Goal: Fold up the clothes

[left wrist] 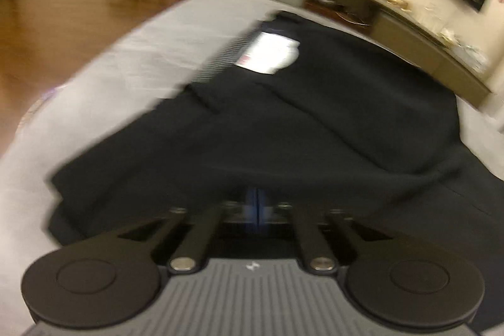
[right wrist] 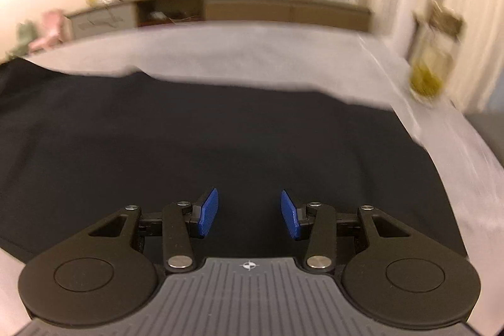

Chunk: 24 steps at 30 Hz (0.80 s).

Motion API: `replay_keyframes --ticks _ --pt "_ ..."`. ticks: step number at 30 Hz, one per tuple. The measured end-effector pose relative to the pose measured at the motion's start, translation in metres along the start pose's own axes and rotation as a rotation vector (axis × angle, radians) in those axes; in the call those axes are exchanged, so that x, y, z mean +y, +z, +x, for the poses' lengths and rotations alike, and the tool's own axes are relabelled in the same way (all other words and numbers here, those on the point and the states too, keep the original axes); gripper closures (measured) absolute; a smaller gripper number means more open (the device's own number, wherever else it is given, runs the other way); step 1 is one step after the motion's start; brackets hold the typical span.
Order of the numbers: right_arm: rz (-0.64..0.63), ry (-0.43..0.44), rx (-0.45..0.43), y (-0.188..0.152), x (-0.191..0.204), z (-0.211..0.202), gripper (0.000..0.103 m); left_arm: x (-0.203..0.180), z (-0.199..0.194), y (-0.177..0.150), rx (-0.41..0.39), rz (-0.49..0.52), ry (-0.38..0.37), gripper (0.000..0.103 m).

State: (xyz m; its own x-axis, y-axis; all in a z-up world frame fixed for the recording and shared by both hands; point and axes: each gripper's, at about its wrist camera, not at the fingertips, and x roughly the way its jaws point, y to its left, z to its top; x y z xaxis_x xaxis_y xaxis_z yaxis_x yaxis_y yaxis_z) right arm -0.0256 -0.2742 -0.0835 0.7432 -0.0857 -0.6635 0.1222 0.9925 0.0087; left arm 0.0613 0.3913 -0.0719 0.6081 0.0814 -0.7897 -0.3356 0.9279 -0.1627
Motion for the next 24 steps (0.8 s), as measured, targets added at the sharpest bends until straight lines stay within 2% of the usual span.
replay_keyframes --ticks 2,4,5,6,8,11,14,15,16,18,21,23,24 --pt "0.031 -0.059 0.025 -0.001 -0.028 -0.004 0.054 0.021 -0.003 0.005 -0.026 -0.085 0.069 0.099" --pt "0.079 -0.111 0.049 -0.001 -0.053 -0.009 0.052 0.025 -0.007 0.008 -0.035 -0.121 0.110 0.099" --pt "0.098 -0.141 0.065 0.002 -0.061 -0.009 0.051 0.022 -0.011 0.009 -0.043 -0.128 0.122 0.093" --pt "0.117 -0.178 0.088 0.005 -0.064 -0.011 0.051 0.016 -0.016 0.012 -0.054 -0.128 0.092 0.088" --pt "0.081 -0.199 0.069 0.011 -0.048 -0.019 0.052 -0.015 -0.026 0.020 -0.083 -0.061 -0.035 0.087" --pt "0.009 -0.042 0.008 0.035 0.016 -0.028 0.051 -0.090 -0.022 0.032 -0.066 0.140 -0.207 0.081" --pt "-0.084 0.117 -0.006 0.058 0.087 -0.012 0.050 -0.150 0.008 0.034 -0.016 0.250 -0.275 0.080" --pt "-0.107 0.150 0.001 0.063 0.104 0.000 0.050 -0.161 0.020 0.034 0.013 0.264 -0.266 0.081" --pt "-0.131 0.183 0.009 0.068 0.122 0.011 0.050 -0.167 0.034 0.035 0.035 0.257 -0.221 0.082" --pt "-0.132 0.183 0.049 0.070 0.129 0.038 0.050 -0.156 0.052 0.041 0.036 0.213 -0.146 0.099" --pt "-0.114 0.157 0.037 0.063 0.099 0.045 0.050 -0.111 0.052 0.061 0.006 0.116 -0.036 0.099" --pt "-0.097 0.107 0.047 0.061 0.077 0.041 0.050 -0.075 0.048 0.073 -0.008 0.047 0.034 0.099" --pt "-0.099 0.079 0.048 0.058 0.069 0.036 0.049 -0.060 0.046 0.080 -0.002 0.016 0.094 0.096"
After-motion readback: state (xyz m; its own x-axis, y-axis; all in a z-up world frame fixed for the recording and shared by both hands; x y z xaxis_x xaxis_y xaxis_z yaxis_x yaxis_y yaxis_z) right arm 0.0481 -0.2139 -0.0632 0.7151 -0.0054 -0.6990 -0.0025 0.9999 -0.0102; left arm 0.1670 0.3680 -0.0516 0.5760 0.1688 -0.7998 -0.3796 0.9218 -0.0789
